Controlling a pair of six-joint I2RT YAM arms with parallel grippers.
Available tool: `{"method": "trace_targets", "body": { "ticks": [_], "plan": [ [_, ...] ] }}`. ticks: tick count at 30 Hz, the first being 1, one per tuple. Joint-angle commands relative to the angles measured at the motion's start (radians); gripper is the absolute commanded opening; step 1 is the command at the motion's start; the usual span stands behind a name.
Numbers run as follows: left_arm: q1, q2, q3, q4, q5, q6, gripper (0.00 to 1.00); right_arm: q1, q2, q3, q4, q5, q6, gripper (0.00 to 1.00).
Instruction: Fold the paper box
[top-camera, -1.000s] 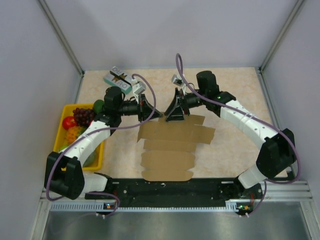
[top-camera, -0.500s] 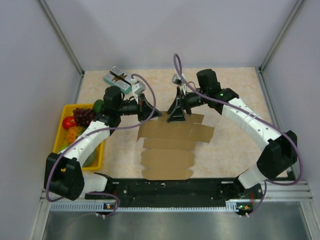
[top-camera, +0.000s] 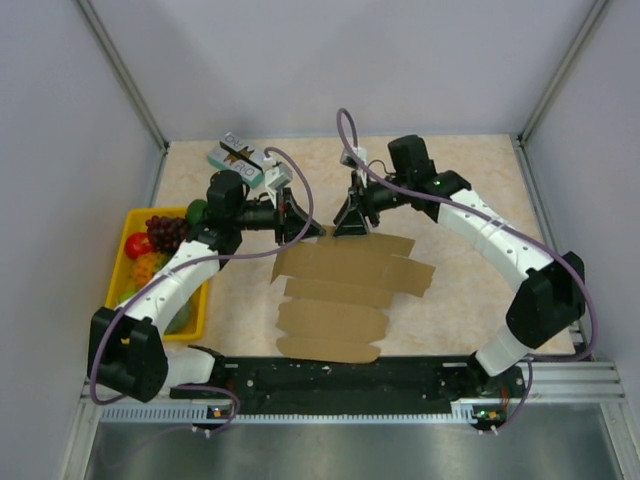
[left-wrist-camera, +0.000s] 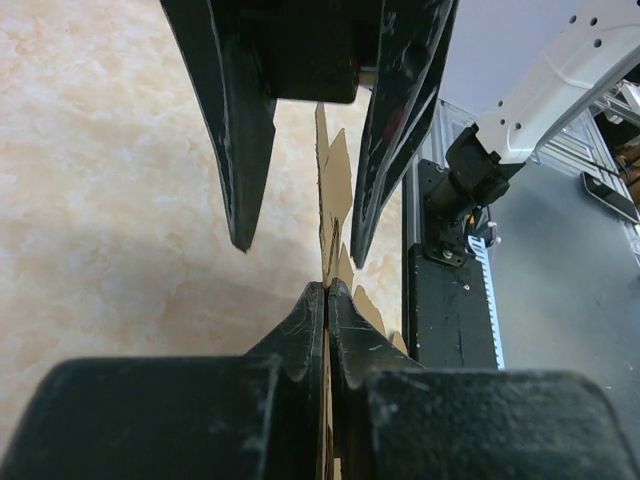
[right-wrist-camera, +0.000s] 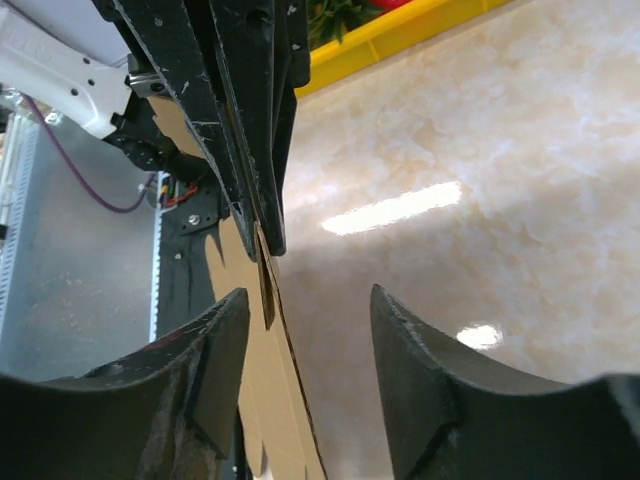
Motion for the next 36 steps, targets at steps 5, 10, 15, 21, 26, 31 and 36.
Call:
{"method": "trace_targets", "body": {
  "ticks": [5,10,15,21,26,31,36],
  "plan": [
    [-0.003,-0.047,0.030,0.084,0.006,-0.027,0.00,0.035,0.045,0.010,0.031,-0.094,-0.035,0.23],
    [0.040,-0.096,0.031,0.079,-0.133,-0.143,0.14,0.029,0.022,-0.007,0.048,-0.015,-0.053,0.00],
    [0.187,-0.243,-0.084,0.093,-0.308,-0.330,0.77,-0.008,-0.015,-0.035,0.066,-0.037,-0.067,0.00],
    [0.293,-0.433,-0.196,-0.161,-0.488,-0.299,0.67,-0.077,-0.024,-0.042,0.068,-0.146,-0.062,0.00],
    [0.292,-0.476,-0.321,-0.162,-0.474,-0.280,0.52,-0.095,-0.041,-0.044,0.068,-0.159,-0.059,0.00],
    [0.289,-0.517,-0.432,-0.101,-0.468,-0.354,0.47,-0.101,-0.052,-0.030,0.070,-0.157,-0.033,0.00],
    [0.287,-0.689,-0.518,0.060,-0.404,-0.407,0.80,-0.103,-0.060,-0.029,0.071,-0.073,0.016,0.07]
  ]
}}
